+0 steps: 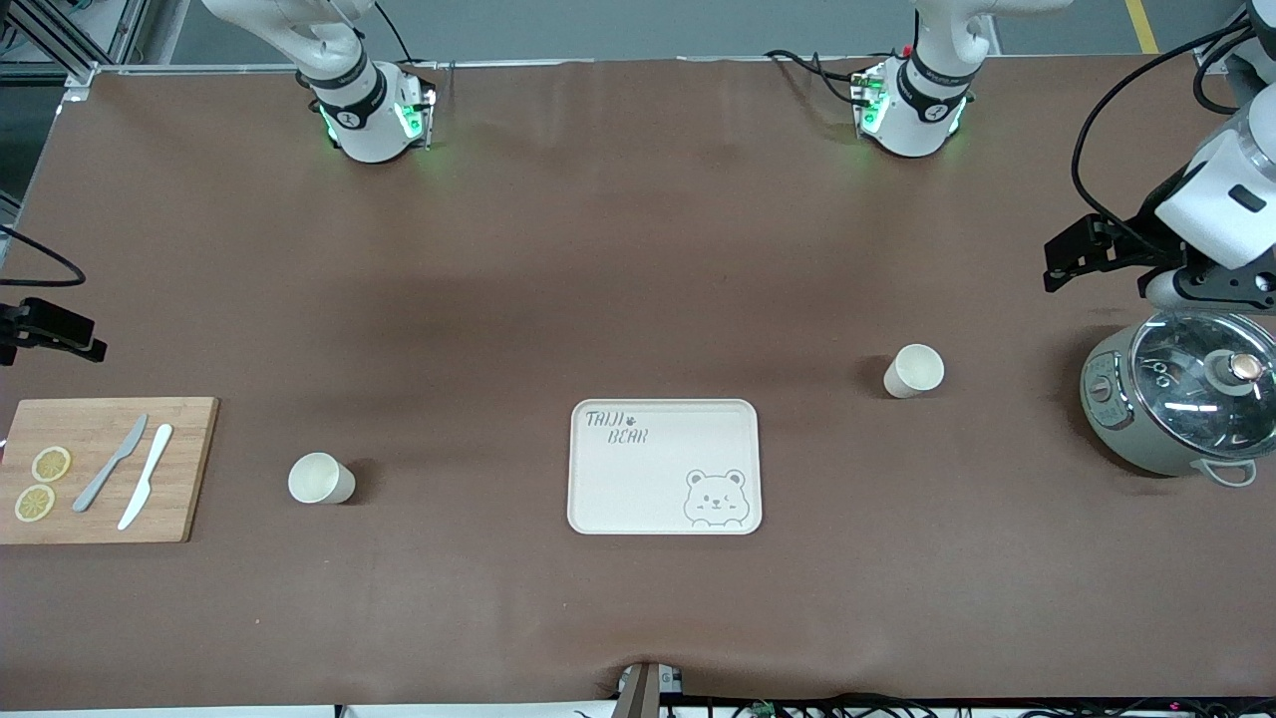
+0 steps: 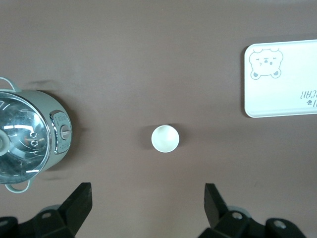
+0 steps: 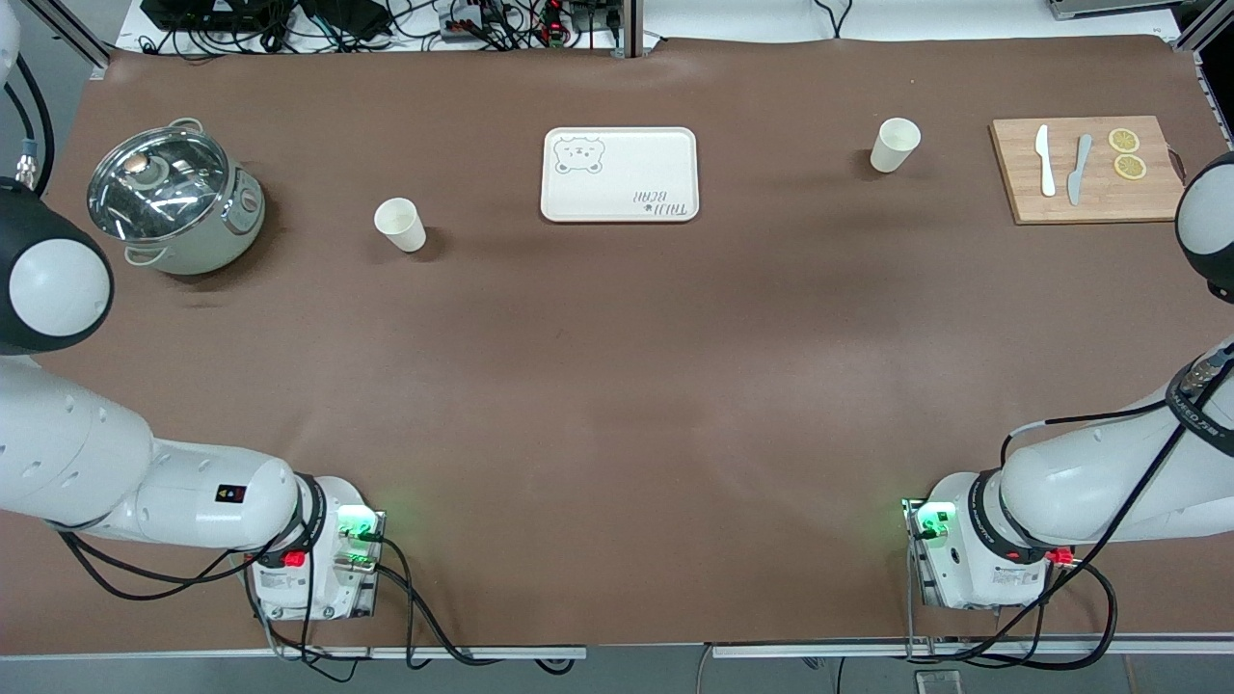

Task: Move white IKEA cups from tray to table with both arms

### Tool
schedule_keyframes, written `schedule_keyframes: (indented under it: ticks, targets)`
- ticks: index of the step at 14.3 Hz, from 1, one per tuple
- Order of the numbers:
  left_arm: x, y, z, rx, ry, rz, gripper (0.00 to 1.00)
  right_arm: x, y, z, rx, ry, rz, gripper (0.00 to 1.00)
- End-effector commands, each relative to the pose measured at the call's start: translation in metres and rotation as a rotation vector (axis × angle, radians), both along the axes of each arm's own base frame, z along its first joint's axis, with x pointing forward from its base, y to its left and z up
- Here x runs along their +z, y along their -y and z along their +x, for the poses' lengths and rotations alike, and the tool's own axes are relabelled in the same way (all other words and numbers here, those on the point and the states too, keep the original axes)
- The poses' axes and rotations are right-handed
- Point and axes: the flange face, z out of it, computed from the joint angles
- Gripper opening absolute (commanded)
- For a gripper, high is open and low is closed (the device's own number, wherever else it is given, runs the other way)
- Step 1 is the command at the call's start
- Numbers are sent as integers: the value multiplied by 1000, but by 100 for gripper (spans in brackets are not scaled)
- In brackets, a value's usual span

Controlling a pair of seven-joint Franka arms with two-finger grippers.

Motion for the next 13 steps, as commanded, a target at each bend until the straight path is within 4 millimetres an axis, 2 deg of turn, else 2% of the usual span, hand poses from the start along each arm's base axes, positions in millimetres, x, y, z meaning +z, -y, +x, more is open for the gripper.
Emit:
schedule_keyframes:
  ticks: [1,6,13]
  targets:
    - [0,-4,3,-10,-5,-12,100,1,7,-5,-13,-4,-5,100]
    - [-1,-4,9,-8,23,-13,100,2,18,-7,-41,-2,9,100]
    - [-1,-4,11,12,30,-16,100,0,18,-5,-25,-3,1,100]
